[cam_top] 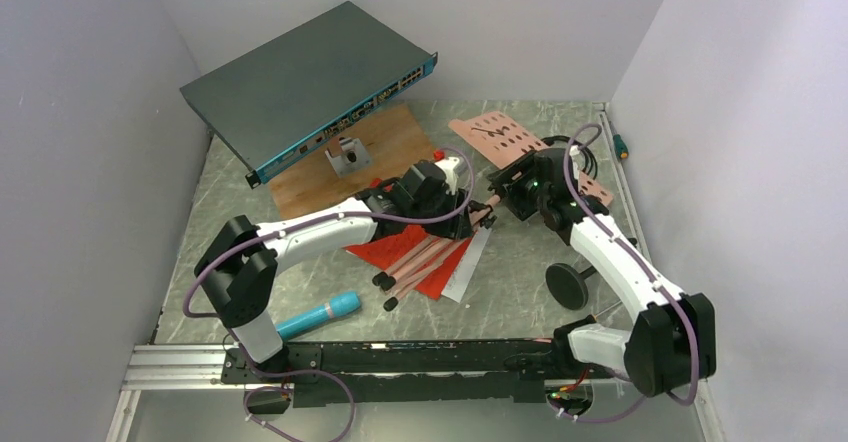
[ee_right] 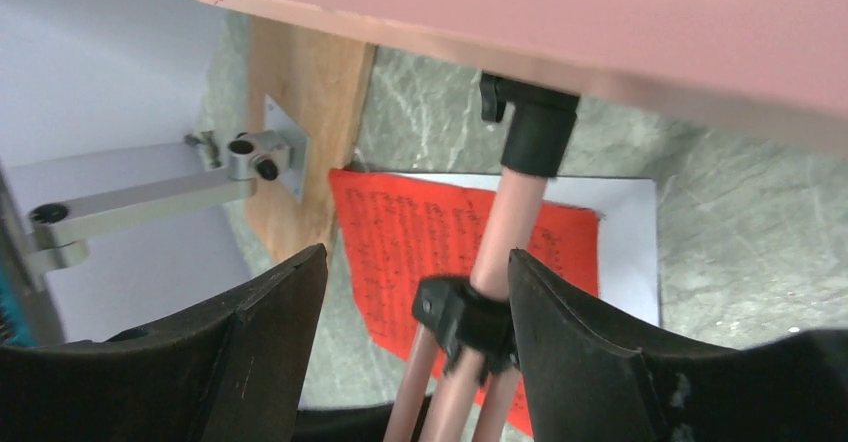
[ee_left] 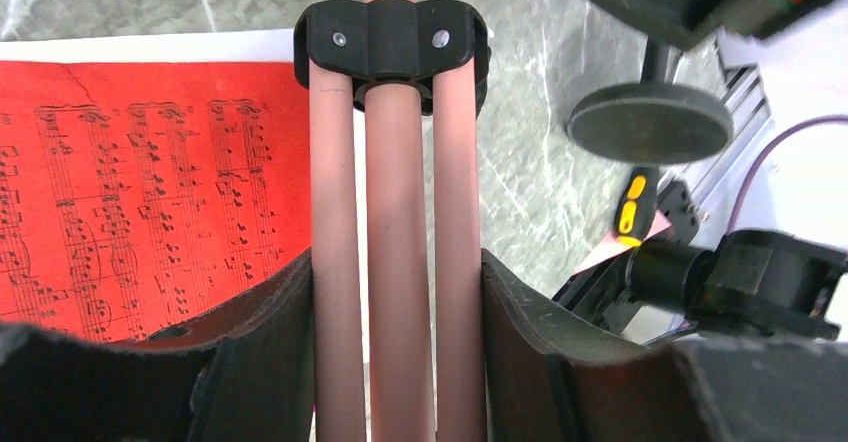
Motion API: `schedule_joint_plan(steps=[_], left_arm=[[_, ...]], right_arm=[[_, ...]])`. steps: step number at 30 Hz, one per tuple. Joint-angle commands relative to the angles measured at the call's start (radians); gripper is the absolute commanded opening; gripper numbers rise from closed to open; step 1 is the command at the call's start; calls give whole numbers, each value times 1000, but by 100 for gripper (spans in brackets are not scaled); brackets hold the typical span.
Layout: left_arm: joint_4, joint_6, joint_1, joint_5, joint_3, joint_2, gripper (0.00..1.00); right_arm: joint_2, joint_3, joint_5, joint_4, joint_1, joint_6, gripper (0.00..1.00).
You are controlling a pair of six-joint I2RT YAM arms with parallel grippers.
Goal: Set up the instrument practice props
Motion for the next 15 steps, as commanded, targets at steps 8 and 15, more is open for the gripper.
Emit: schedule_joint_plan(steps=[8,15], left_arm=[[234,215,-77,-58,86,-106,0],[200,264,-95,-115,91,-93,0]], right_arm=[[159,95,112,-155,73,-108,60],[140,165,316,-294,150,-175,66]])
